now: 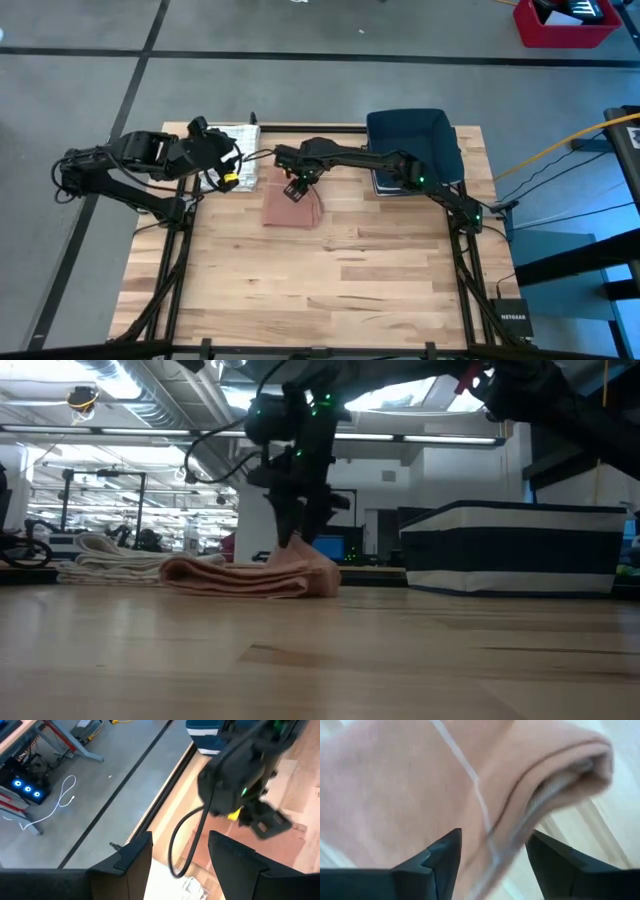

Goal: Fold towel
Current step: Put the brown towel on the top center of the table, then stack the folded stacked towels on the top of the brown towel

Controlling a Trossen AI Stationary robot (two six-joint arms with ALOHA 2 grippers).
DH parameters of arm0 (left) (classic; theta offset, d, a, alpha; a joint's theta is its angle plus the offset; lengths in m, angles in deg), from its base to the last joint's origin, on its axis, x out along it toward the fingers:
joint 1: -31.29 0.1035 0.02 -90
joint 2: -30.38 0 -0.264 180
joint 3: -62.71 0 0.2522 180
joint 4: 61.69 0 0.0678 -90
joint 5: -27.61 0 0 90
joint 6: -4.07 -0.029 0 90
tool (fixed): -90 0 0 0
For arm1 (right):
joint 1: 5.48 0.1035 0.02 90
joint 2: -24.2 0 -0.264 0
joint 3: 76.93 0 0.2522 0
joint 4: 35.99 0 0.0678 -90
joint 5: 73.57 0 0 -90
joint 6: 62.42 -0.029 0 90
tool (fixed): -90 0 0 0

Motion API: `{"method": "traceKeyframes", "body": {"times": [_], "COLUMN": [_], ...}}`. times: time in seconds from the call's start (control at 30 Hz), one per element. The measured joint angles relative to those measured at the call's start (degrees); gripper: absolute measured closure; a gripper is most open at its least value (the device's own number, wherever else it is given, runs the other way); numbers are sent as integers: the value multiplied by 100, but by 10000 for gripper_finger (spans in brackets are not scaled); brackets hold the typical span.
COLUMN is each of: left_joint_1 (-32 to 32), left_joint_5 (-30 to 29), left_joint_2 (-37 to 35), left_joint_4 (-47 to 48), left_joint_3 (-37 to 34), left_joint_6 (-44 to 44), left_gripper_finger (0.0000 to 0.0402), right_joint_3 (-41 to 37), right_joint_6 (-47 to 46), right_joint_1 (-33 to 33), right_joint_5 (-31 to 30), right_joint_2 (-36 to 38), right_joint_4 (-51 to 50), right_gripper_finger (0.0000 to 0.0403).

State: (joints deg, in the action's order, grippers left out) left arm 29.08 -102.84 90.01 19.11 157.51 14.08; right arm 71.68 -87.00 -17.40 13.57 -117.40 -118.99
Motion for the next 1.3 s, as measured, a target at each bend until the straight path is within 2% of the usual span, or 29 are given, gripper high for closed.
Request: {"method": "traceKeyframes", "body": {"times": [0.2,0.5,0.67,0.83,0.97,1.07,1.3], "left_joint_1": [1,-194,-620,-796,-734,-683,-437], "left_joint_5": [0,306,337,295,278,282,665], "left_joint_2": [16,-72,-101,-91,-59,-51,-34], "left_joint_4": [222,210,-55,-364,-450,-543,-704], "left_joint_3": [-105,-1141,-1880,-2325,-2556,-2692,-3004], "left_joint_6": [42,539,793,734,511,505,458], "left_gripper_finger": [215,215,215,215,215,215,208], "right_joint_3": [-113,-140,-1104,-3190,-4965,-6086,-8137], "right_joint_6": [425,1145,1295,1183,791,703,272], "right_joint_1": [85,938,1603,1980,2115,2223,2388], "right_joint_5": [-93,-1060,-1534,-1543,-1346,-1449,-1685], "right_joint_2": [432,647,861,1975,3060,3820,4632], "right_joint_4": [-647,-1454,-1302,88,1917,3312,6024], "right_gripper_finger": [181,182,182,182,182,182,182]}}
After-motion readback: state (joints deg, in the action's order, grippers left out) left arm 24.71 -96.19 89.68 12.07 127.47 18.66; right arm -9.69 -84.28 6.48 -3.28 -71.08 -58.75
